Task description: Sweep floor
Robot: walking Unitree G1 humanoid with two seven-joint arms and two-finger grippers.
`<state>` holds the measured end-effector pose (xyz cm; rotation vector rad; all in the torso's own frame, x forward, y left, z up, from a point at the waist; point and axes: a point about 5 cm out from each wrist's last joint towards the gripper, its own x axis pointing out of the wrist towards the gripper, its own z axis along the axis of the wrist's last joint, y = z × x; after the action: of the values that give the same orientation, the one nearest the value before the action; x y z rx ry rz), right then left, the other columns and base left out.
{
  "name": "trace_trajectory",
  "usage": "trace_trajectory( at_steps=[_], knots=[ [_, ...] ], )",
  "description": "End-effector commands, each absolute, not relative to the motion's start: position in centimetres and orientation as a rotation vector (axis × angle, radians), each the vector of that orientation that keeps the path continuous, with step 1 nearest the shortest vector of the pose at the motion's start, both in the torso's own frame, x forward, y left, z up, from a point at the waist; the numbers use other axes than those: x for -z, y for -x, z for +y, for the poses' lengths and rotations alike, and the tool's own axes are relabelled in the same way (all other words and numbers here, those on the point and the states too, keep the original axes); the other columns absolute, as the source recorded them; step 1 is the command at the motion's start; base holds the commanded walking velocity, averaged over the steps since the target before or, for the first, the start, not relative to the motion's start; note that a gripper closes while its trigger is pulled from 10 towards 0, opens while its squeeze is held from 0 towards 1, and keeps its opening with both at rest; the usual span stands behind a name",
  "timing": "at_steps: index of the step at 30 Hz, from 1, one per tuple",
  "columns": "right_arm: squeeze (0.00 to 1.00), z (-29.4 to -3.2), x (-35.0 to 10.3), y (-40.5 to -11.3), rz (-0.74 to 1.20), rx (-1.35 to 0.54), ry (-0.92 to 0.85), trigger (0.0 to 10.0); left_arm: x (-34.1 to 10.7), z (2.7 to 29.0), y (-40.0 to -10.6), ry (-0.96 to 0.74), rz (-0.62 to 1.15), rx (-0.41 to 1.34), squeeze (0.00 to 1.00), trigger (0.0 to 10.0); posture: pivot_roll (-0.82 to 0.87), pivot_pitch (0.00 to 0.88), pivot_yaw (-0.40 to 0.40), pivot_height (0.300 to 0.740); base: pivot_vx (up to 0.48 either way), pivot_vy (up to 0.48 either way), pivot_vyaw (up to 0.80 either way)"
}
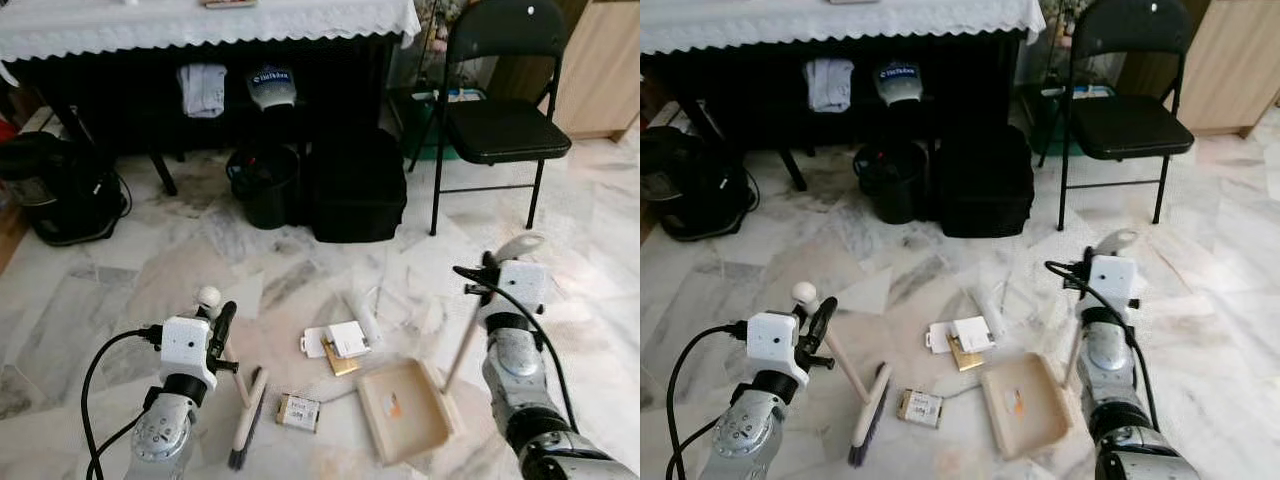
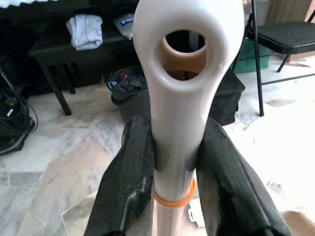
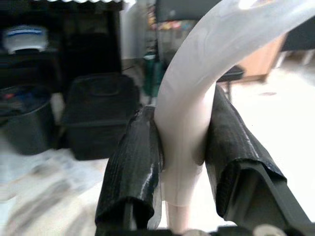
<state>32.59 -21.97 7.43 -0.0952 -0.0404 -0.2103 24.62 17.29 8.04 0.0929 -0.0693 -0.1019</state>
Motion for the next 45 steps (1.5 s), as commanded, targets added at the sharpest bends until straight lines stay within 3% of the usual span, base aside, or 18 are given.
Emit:
trace_trajectory(
  at_steps=[1,9,19,26,32,37,45],
  knots=[
    [0.00,-21.2,-8.1,-33.1,-0.071,0.172,0.068,10.0,-8.2,17.7,-24.3,-0.099,-0.062,0.093,0.00,10.0,0.01,0.166,0.023,0.740,0.000,0.000,0.00],
    [0.00,-20.4,-7.1,-32.6,-0.042,0.110,0.052,10.0,-8.8,17.6,-24.5,-0.088,-0.068,0.111,0.00,10.0,0.01,0.180,0.022,0.740,0.000,0.000,0.00],
    [0.00,-22.0,-6.5,-31.7,-0.023,0.200,0.158,10.0,-8.7,17.5,-24.0,-0.075,-0.053,0.120,0.00,10.0,0.01,0.192,0.017,0.740,0.000,0.000,0.00],
    [0.00,-21.6,-6.0,-31.5,0.000,0.180,0.155,10.0,-8.2,17.2,-23.8,-0.027,-0.001,0.131,0.00,10.0,0.01,0.198,0.013,0.740,0.000,0.000,0.00],
    [0.00,-22.4,-6.4,-31.3,-0.033,0.247,0.230,10.0,-8.1,18.3,-23.7,0.090,0.030,0.047,0.00,10.0,0.02,0.200,0.007,0.740,0.000,0.000,0.00],
    [0.00,-22.7,-7.5,-31.8,-0.087,0.274,0.224,10.0,-8.4,18.5,-23.8,0.082,0.025,0.049,0.00,10.0,0.01,0.200,0.006,0.740,0.000,0.000,0.00],
    [0.00,-20.8,-7.6,-32.2,-0.094,0.172,0.153,10.0,-9.1,18.2,-23.8,0.122,0.003,0.041,0.00,10.0,0.01,0.207,-0.001,0.740,0.000,0.000,0.00]
  ],
)
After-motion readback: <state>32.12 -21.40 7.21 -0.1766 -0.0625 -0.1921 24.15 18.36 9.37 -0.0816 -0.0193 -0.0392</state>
